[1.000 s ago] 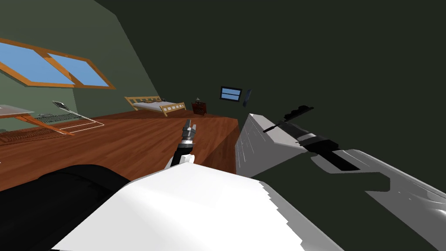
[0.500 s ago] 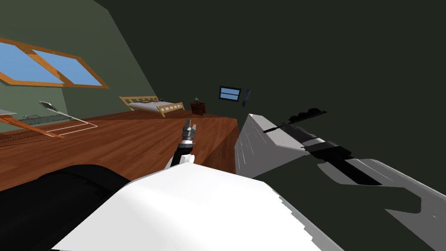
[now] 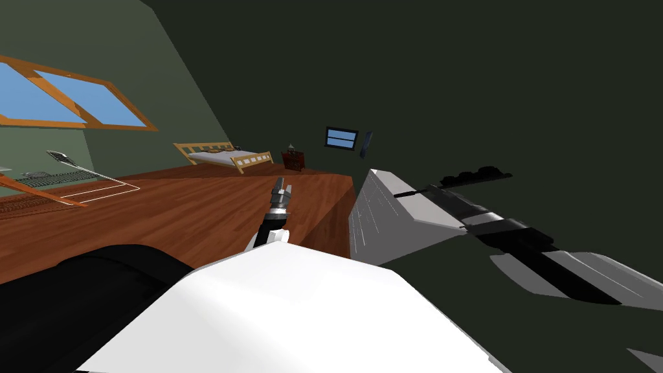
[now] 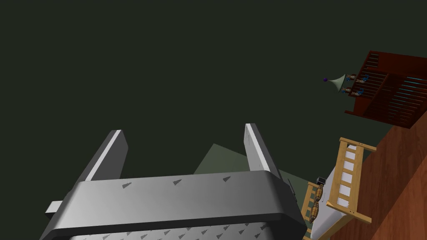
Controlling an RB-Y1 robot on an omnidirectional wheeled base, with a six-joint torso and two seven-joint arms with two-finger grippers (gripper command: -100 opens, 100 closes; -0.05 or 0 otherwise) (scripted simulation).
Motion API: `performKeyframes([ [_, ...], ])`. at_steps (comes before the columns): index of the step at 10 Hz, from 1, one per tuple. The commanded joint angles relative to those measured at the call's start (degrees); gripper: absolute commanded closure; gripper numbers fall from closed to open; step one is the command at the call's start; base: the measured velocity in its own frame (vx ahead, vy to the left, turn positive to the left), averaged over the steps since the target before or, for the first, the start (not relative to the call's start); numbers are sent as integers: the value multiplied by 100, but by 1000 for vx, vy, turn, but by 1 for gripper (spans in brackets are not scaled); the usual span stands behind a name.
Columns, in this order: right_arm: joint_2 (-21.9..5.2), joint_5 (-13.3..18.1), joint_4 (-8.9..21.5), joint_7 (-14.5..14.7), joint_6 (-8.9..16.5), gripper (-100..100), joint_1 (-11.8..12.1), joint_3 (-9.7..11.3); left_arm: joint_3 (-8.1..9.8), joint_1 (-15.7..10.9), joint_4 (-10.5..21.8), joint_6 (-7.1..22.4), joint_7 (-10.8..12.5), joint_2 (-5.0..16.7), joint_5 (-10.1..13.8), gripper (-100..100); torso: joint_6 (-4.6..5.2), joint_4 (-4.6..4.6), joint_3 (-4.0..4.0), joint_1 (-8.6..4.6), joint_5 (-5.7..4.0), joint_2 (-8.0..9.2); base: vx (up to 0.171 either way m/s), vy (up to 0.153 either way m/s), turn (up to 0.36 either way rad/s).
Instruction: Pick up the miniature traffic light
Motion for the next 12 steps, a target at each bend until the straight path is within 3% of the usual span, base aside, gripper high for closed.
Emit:
performKeyframes([
  [1, 243, -107, -286, 75, -178, 100, 286, -286, 0, 0, 0, 0, 0, 0, 0, 0, 0, 0, 0, 0, 0, 0, 111, -8, -96],
  [2, 243, -107, -448, 75, -178, 100, 475, -456, 1, 2, 0, 0, 0, 0, 0, 0, 2, 2, -10, 3, 6, -26, 142, 5, -83],
  [4, 243, -107, -487, 75, -178, 100, 792, -788, 0, 1, 0, 0, 0, 0, 0, 0, -8, -5, -19, 15, 9, -34, 47, 6, 15],
  [5, 243, -107, -487, 75, -178, 100, 1003, -809, 0, 0, 0, 0, 0, 0, 0, 0, -5, -2, -9, 13, 10, -17, 0, 0, 0],
  [6, 510, -207, -797, 158, -361, 100, 1179, -1065, 0, 0, 0, 0, 0, 0, 0, 0, -3, -1, -3, 8, 7, -6, 99, 11, -103],
  [9, 510, -207, -1001, 158, -361, 100, 1725, -1587, 0, 1, 0, 0, 0, 0, 0, 0, -10, -5, -18, 27, 21, -32, 78, 5, -18],
  [11, 510, -207, -1001, 158, -361, 100, 1974, -1614, 0, 0, 0, 0, 0, 0, 0, 0, -5, -1, -4, 16, 18, -6, -10, -5, 0],
  [12, 777, -308, -1276, 242, -545, 100, 2203, -1903, 0, 0, 0, 0, 0, 0, 0, 0, -4, 0, 0, 17, 21, 0, 96, -8, -108],
])
